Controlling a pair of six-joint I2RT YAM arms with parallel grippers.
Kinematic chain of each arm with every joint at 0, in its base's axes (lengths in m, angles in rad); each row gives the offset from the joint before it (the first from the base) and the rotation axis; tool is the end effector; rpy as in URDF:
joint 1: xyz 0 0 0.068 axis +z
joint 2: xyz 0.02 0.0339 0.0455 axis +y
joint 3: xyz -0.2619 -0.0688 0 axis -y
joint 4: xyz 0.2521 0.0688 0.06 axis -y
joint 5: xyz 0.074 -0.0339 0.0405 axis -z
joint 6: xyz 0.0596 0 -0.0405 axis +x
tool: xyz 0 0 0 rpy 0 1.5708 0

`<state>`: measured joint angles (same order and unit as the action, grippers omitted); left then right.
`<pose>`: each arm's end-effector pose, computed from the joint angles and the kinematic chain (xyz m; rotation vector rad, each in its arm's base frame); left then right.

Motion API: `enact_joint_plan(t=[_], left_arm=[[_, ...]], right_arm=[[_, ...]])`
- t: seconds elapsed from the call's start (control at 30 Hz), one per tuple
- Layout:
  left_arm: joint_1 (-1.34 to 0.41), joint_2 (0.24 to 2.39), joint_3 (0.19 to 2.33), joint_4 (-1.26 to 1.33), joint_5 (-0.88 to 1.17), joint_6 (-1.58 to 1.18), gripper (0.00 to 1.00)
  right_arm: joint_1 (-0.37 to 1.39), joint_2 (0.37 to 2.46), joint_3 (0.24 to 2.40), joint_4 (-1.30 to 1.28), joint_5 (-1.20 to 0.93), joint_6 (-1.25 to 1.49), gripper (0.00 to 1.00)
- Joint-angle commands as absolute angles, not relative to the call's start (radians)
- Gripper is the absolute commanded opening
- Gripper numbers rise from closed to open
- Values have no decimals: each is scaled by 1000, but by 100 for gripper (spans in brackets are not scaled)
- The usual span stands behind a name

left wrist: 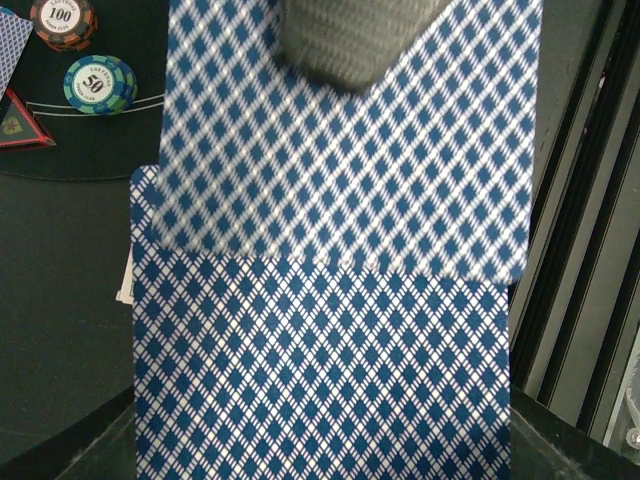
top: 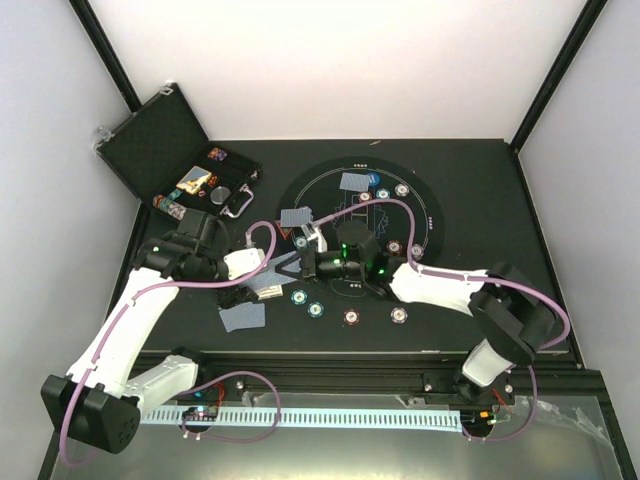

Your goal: Distribute texas hold em gaming equipment

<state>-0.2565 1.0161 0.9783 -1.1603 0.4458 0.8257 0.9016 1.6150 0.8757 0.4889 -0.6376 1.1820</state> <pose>0.1703 -0.0712 0.2676 1.4513 2.1969 -0.4330 0.2057 0.3172 0.2194 -0.2558 2.3016 1.8773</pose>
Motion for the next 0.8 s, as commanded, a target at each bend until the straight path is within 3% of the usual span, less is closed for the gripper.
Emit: enact_joint_plan(t=[0.0,0.37,0.53,0.77], left_arm=[[-253,995,997,-1143,469,822,2],[-253,995,1000,-1150,466,824,1],[-253,993,1002,-1151,470,819,2],[-253,989,1004,-1156,469,819,2]], right_arm=[[874,1551,840,398,-602,1134,1],[637,1444,654,328,-660,1049,1],[460,1517,620,255,-711,938,1],[362,1659,692,122,-671,794,1]])
